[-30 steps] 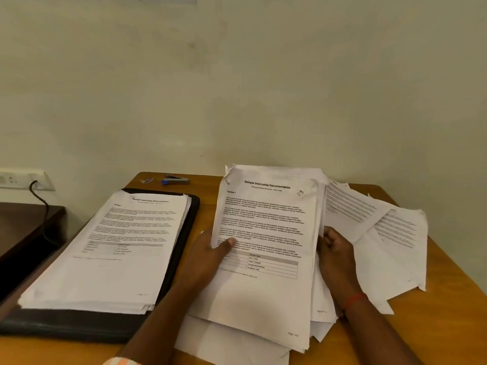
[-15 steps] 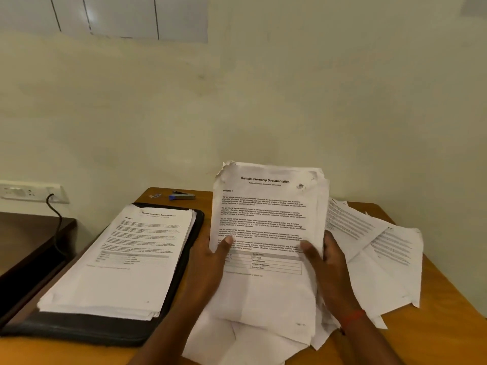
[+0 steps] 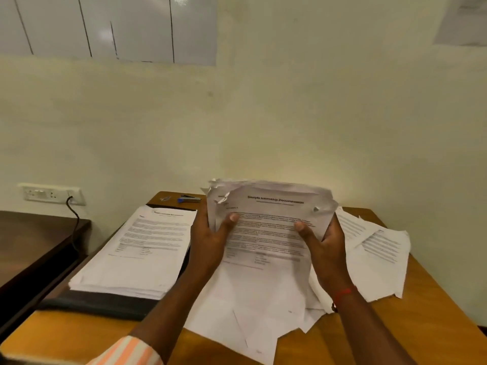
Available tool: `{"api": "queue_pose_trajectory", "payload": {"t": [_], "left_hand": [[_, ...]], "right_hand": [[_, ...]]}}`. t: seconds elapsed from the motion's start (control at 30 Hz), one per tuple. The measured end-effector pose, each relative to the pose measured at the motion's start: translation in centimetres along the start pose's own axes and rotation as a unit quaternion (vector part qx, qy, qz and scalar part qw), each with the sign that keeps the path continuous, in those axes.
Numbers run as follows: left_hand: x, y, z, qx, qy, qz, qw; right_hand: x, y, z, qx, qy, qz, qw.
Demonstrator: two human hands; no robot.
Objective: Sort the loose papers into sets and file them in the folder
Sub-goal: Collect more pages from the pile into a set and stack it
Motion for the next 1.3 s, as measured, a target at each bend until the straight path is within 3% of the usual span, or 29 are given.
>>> {"api": "queue_pose_trajectory", "payload": {"t": [0.2,0.4,0.53,0.8,1.03,1.3], "left_hand": [[0.9,0.1,0.2,-0.023,-0.002,0.039,0.999],[-2.7,-0.3,0.4,-0.057,-0.033,-0.004,0.998],[-3.5,0.7,0.7,-0.095,-0.045,-0.028,0.994],[3.9,3.9,-0.8,-0.024,-0.023,0.079,0.996],[3.5,3.6,0.1,-0.032,-0.054,0.058,0.996],[4.5,4.9,-1.0,-0.016,0.035,0.096,0.995]], "right_hand": [[-1.2,1.5,0.2,-0.014,-0.036,-0.041,0.998],[3.5,0.8,-1.7,-0.019,0.001,0.008,1.0],[4.6,1.1,-2.4,-0.015,-0.032,0.021,0.999],[-4.0,4.4,-0.5,-0.006,-0.034,-0.127,0.991],[-3.9,4.6,0.2,-0.023,-0.007,-0.102,0.995],[-4.4,5.6,0.5,-0.039,-0.026,-0.072,0.996]]}}
Point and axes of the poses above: each hand's wrist, its own y-axis away from the middle knuckle, its own z-axis out of the back of the hand, x = y × z, the point moved 7 cm from there along -y, towards the middle knuckle, and after that the axes turned 14 degrees about -y, right-handed, at the moved point
